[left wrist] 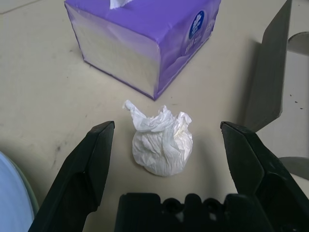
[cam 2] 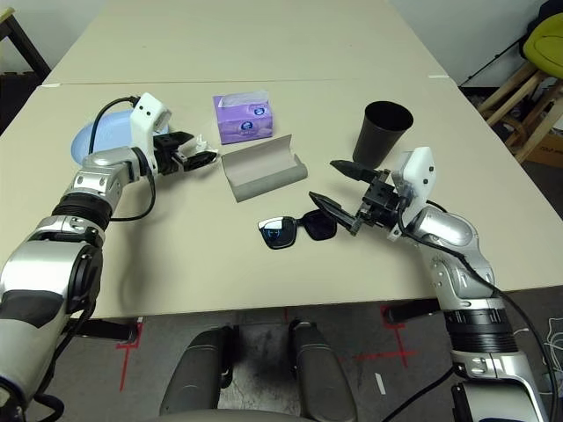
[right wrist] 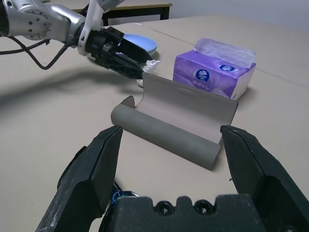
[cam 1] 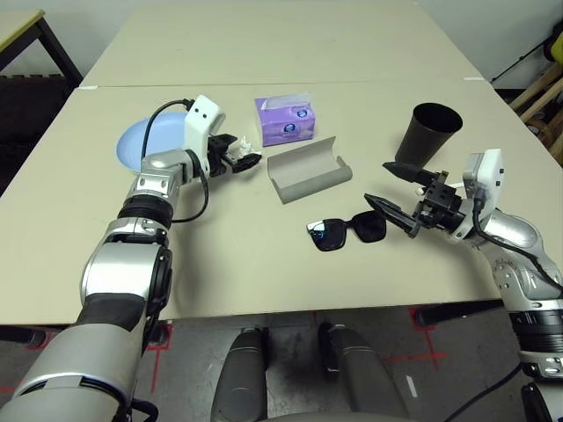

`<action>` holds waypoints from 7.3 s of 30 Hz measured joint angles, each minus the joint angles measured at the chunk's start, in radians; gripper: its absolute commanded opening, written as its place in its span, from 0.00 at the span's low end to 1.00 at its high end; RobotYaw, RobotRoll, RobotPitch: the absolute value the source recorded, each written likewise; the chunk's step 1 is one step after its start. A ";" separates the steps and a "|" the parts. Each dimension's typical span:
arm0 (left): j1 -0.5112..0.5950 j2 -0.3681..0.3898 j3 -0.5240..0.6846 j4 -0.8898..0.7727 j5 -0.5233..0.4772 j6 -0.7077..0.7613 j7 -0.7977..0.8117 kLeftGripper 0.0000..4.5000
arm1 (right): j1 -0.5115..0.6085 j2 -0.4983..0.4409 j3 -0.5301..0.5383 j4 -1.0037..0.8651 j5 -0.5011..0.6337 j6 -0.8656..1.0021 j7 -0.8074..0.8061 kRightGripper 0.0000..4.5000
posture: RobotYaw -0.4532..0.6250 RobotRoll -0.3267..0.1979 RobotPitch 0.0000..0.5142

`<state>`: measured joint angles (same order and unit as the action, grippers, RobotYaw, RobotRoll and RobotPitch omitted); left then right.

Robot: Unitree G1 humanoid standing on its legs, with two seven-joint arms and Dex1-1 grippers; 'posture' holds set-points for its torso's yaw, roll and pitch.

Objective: Organize and tidy the items on the table.

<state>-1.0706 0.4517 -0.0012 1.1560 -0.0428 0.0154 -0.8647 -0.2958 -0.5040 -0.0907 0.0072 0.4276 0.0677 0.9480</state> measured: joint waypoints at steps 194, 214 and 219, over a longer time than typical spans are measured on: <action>0.340 0.062 -0.021 -0.394 -0.268 -0.291 -0.734 0.99 | -0.676 -0.245 0.903 -0.284 -0.765 0.765 0.366 1.00 | 0.53 0.62 0.43; 0.343 0.062 -0.021 -0.398 -0.267 -0.296 -0.734 0.99 | -0.679 -0.189 0.899 -0.252 -0.775 0.858 0.369 1.00 | 0.54 0.62 0.43; 0.344 0.062 -0.021 -0.399 -0.266 -0.295 -0.733 0.99 | -0.679 -0.189 0.899 -0.252 -0.775 0.862 0.369 1.00 | 0.54 0.62 0.43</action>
<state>-0.7270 0.5141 -0.0221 0.7567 -0.3087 -0.2801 -1.5982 -0.9749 -0.6932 0.8079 -0.2445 -0.3479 0.9299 1.3167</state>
